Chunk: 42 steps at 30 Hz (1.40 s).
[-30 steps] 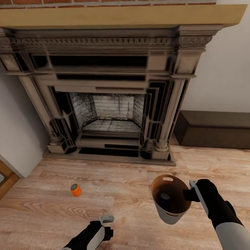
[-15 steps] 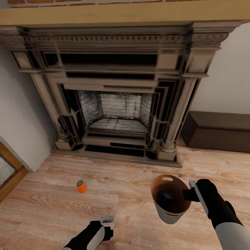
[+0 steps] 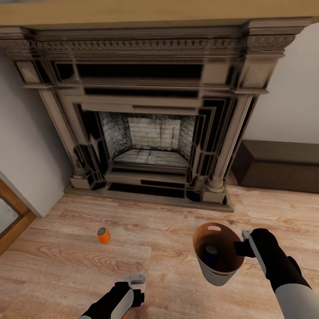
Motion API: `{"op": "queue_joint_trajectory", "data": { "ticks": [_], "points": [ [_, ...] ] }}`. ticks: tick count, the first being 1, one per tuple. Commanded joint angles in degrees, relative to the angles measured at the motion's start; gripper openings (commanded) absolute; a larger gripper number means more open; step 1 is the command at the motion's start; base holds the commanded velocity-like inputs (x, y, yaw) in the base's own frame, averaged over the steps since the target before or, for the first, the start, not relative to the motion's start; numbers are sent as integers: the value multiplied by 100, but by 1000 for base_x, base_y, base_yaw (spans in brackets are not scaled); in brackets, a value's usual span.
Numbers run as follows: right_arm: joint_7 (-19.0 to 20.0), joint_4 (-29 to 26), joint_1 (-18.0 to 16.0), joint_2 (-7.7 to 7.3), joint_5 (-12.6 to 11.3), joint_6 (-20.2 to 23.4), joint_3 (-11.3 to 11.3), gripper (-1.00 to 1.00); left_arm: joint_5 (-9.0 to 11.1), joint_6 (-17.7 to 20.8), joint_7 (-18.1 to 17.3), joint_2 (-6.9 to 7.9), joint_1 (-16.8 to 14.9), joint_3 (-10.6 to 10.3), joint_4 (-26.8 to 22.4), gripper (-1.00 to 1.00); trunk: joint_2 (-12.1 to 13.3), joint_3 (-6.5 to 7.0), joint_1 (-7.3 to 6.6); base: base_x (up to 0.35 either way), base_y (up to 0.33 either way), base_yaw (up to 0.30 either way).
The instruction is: Put the three can of soda from the living room inside the tash can in the kitchen.
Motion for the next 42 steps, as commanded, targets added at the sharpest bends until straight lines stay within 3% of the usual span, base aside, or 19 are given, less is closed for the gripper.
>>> {"op": "queue_joint_trajectory", "data": {
  "ticks": [1,6,24,30,33,37,42],
  "points": [
    [30,-2,-1,-3,-91,2,-2,-100,0,0,0,0,0,0,0,100,-42,-18,22,0,0,0],
    [30,-8,-2,-16,-109,2,-5,-100,-5,0,0,0,0,0,0,100,-242,-108,132,0,0,0],
    [55,-233,5,-37,-126,2,-49,-100,-9,8,0,0,0,0,5,100,-242,-108,132,0,0,0],
    [71,-974,27,-44,-138,2,-70,-100,-9,8,0,0,0,0,6,100,-242,-108,132,0,0,0],
    [83,-1792,56,-21,-158,2,-77,-100,-3,5,0,0,0,0,2,100,-242,-108,132,0,0,0],
    [89,-2447,159,-16,-177,2,-95,-100,-1,6,0,0,0,0,1,100,-242,-108,132,0,0,0],
    [97,-2744,240,-28,-184,2,-345,-100,-1,1,0,0,0,0,0,100,-242,-108,132,0,0,0]
  ]
}}
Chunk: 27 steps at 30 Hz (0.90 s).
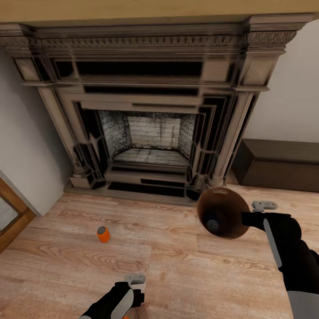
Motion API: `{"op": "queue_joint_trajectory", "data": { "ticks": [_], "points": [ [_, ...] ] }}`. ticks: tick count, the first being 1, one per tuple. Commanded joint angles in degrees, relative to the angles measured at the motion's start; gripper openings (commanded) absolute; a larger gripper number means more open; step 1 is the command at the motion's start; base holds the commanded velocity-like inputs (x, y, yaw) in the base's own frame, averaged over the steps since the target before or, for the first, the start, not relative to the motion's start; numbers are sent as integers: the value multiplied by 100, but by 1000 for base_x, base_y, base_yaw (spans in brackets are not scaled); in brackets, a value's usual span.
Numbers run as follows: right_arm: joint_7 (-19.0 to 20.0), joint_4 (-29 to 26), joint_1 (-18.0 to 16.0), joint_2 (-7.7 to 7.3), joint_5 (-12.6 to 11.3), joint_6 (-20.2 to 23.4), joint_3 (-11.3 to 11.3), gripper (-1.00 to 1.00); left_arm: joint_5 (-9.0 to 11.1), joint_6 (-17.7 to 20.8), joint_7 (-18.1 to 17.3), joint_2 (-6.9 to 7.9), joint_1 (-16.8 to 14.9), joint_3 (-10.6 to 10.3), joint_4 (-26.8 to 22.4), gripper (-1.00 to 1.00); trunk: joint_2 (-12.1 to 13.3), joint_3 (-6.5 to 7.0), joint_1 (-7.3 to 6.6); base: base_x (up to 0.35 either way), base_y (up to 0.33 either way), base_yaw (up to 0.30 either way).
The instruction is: Put the three can of soda from the living room inside the tash can in the kitchen.
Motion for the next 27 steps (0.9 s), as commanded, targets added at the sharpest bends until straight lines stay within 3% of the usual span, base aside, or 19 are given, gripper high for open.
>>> {"op": "queue_joint_trajectory", "data": {
  "ticks": [1,22,27],
  "points": [
    [36,-19,8,0,-122,3,-32,-100,0,0,0,0,0,0,0,100,-40,-18,22,0,0,0],
    [39,-84,40,41,-124,3,-112,-100,-1,7,0,0,0,0,4,100,-882,-395,483,0,0,0],
    [39,-74,40,47,-124,3,-89,-100,0,3,0,0,0,0,1,100,-882,-395,483,0,0,0]
  ]
}}
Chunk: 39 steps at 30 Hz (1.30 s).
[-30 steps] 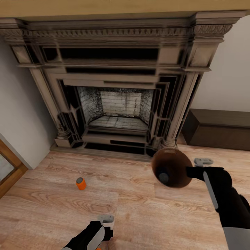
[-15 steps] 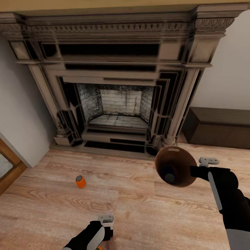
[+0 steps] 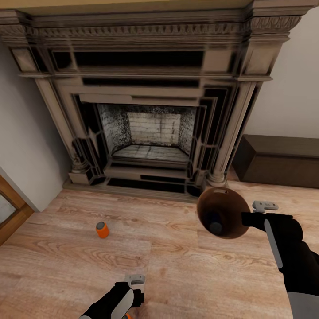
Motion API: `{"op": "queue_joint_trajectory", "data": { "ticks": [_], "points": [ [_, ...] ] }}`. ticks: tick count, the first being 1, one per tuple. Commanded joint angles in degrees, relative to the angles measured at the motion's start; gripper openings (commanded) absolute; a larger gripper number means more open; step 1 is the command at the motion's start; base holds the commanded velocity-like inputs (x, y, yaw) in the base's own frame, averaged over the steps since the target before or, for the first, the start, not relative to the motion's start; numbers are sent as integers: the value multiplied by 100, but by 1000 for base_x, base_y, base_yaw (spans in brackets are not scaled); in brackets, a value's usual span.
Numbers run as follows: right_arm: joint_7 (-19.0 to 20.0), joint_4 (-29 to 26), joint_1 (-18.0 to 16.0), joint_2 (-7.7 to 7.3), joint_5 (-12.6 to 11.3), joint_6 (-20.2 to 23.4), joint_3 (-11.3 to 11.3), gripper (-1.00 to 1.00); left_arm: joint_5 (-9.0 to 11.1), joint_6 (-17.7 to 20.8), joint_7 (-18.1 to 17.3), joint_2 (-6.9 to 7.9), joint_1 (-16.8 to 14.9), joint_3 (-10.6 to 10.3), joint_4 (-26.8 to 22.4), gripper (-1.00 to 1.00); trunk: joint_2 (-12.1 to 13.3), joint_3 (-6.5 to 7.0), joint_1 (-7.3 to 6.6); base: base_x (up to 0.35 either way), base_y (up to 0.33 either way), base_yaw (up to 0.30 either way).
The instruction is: Put the three can of soda from the living room inside the tash can in the kitchen.
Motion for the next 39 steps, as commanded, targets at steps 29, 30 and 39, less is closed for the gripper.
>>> {"op": "queue_joint_trajectory", "data": {
  "ticks": [29,30,39],
  "points": [
    [27,51,1,-5,-52,1,-9,-100,36,-2,0,129,0,27,8,100,0,1,-1,0,0,0],
    [27,51,2,-6,-52,1,-9,-100,36,-3,0,130,0,27,8,100,0,1,-1,0,0,0],
    [27,52,6,-7,-52,1,-9,-100,30,-3,0,132,0,21,8,100,0,1,-1,0,0,0]
  ]
}}
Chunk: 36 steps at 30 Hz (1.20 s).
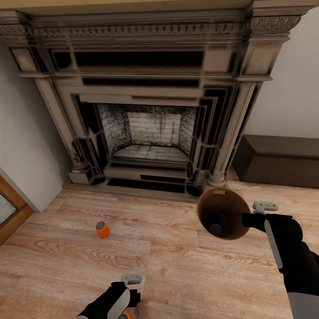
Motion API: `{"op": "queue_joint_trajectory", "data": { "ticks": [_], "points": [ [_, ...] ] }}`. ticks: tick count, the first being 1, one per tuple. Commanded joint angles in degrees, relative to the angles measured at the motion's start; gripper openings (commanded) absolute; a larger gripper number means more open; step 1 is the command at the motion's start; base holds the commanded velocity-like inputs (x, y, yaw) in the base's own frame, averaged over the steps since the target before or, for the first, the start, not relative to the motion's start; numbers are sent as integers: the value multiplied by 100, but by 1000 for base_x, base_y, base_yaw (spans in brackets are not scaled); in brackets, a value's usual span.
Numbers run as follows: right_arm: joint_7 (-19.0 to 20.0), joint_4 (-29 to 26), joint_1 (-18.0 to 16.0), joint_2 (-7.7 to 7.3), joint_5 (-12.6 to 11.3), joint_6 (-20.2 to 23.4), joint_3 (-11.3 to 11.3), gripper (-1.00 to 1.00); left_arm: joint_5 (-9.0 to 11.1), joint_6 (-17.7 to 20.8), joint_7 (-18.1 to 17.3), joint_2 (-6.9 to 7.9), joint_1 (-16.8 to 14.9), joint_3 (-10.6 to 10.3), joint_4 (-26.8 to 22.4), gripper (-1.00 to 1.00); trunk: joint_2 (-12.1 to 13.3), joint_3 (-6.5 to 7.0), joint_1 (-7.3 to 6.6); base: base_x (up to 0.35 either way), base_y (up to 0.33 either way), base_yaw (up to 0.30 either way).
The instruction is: Put the three can of soda from the living room inside the tash can in the kitchen.
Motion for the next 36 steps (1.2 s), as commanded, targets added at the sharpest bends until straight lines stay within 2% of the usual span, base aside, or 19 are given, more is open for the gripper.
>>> {"op": "queue_joint_trajectory", "data": {
  "ticks": [1,12,21,36],
  "points": [
    [28,-2,-3,0,-71,2,0,-100,-1,-1,-2,0,0,-1,0,100,0,1,-1,0,0,0],
    [28,-2,5,0,-71,2,0,-100,-4,-2,-11,0,3,-4,0,100,-401,-179,219,0,0,0],
    [28,-7,6,0,-71,2,-5,-100,-12,-2,-184,0,1,-11,0,100,-401,-179,219,0,0,0],
    [28,-37,35,9,-71,2,8,-100,-21,-2,-202,0,0,-12,0,100,-401,-257,219,0,0,0]
  ]
}}
